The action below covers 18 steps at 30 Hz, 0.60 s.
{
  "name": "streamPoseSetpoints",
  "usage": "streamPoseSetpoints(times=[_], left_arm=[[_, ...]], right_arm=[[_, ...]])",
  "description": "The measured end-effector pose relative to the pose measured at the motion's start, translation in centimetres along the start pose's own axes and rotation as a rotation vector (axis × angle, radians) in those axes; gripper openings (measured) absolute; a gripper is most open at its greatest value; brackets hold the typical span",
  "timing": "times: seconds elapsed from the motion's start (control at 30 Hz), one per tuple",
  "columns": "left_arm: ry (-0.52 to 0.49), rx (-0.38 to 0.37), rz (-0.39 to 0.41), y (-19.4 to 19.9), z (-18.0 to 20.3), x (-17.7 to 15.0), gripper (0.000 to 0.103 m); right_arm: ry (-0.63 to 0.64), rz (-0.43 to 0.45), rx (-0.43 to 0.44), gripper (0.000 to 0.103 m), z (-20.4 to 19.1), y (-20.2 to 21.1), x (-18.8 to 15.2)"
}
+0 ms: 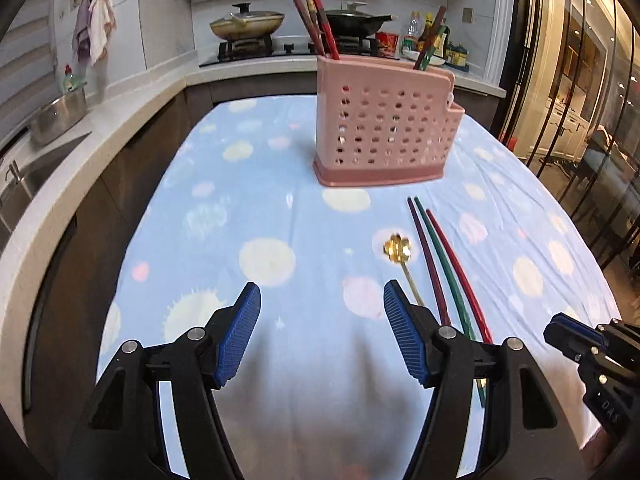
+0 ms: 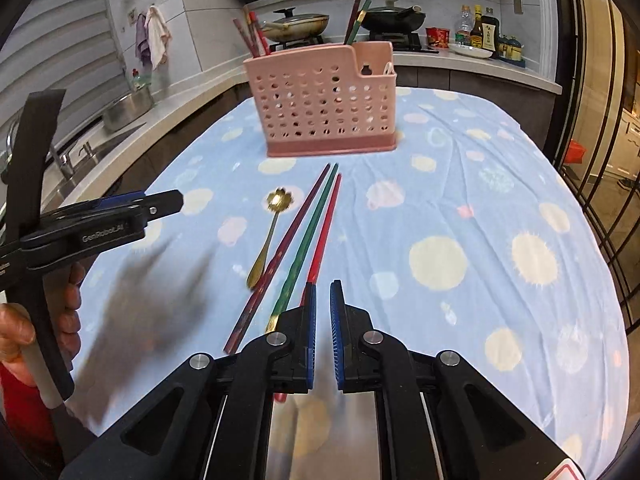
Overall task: Organize utensils
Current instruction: 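Withdraw both open tools back over the remaining chopsticks and gold spoon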
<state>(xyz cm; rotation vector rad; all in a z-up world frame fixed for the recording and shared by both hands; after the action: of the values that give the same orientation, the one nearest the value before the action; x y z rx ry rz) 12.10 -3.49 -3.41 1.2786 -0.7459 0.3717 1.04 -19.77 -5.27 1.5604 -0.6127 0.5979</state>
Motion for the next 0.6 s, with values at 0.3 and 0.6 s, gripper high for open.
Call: streamPoseSetpoints(times=[0.3, 0.6], left_arm=[[0.003, -0.006, -0.095, -0.8, 0.2, -5.3, 0.063], [-0.009, -0.026, -0.116, -0.9, 1.3, -6.2, 0.067]], right_arm=[[0.016, -0.038, 0.016, 0.026, -2.7, -0.5, -4.0], [-0.001, -0.056, 0.016, 0.026, -2.3, -1.6, -4.8]])
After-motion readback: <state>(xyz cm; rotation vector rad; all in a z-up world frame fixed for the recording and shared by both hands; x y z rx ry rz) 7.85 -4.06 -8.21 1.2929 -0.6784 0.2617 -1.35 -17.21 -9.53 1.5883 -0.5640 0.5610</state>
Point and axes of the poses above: each gripper's, at about its wrist camera, not at the fingertips, and y roughly against the way its jaws point, z to its right, x to its top, the point moved 2 cm from there along -y, roughly the way its jaws point, and after that the axes turned 6 degrees about y, right-handed, at the moved point
